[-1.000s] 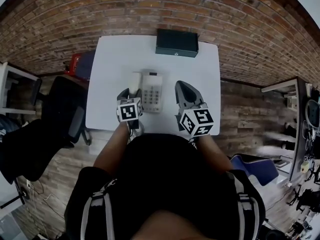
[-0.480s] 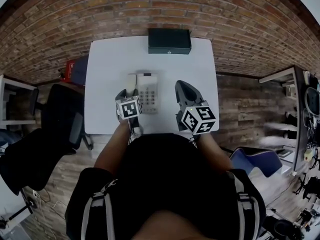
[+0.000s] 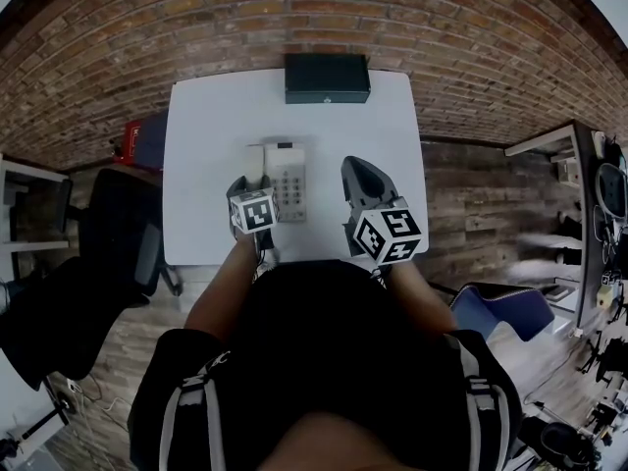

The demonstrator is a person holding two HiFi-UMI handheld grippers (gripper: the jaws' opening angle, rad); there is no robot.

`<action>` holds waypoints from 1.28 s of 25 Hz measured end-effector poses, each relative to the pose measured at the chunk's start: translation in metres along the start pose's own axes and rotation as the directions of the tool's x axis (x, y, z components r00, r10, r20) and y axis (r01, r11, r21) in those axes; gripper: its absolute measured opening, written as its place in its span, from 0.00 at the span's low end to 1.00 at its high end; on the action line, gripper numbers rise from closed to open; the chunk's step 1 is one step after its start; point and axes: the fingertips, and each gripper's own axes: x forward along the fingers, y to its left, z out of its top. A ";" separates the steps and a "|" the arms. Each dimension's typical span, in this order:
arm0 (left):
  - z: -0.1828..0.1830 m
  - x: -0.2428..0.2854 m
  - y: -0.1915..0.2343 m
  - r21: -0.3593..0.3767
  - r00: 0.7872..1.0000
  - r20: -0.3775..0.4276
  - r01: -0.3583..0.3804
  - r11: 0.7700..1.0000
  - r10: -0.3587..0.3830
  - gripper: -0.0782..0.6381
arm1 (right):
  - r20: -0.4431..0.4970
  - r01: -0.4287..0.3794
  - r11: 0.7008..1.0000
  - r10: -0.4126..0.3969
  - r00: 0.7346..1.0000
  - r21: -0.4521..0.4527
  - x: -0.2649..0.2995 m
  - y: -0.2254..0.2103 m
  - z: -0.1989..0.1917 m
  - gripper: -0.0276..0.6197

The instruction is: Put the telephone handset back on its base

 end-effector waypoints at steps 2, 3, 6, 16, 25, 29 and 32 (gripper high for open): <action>-0.002 0.001 -0.002 0.020 1.000 0.001 0.006 1.000 -0.006 0.41 | -0.002 0.002 1.000 -0.002 1.000 0.000 0.000 -0.001 -0.001 0.04; -0.002 0.001 -0.003 0.033 1.000 0.007 0.010 0.999 -0.010 0.41 | -0.002 0.002 1.000 -0.002 1.000 0.001 0.000 -0.001 -0.001 0.04; 0.006 -0.005 -0.004 0.057 0.999 0.051 0.005 0.998 -0.007 0.41 | 0.002 0.004 1.000 -0.004 1.000 -0.004 0.001 -0.001 -0.001 0.04; 0.093 -0.083 0.005 0.076 0.904 0.427 -0.035 0.997 -0.001 0.25 | 0.100 0.059 0.993 -0.049 0.994 -0.103 0.002 0.006 0.017 0.04; 0.155 -0.167 0.003 0.085 0.794 0.606 -0.010 0.996 -0.043 0.17 | 0.205 0.115 0.986 -0.089 0.975 -0.119 0.002 0.011 0.038 0.04; 0.166 -0.191 0.000 0.089 0.771 0.634 0.000 0.996 -0.057 0.15 | 0.241 0.111 0.987 -0.081 0.967 -0.114 0.000 0.012 0.047 0.04; 0.168 -0.200 -0.005 0.108 0.763 0.642 0.005 0.994 -0.074 0.14 | 0.257 0.101 0.987 -0.067 0.964 -0.123 -0.002 0.015 0.050 0.04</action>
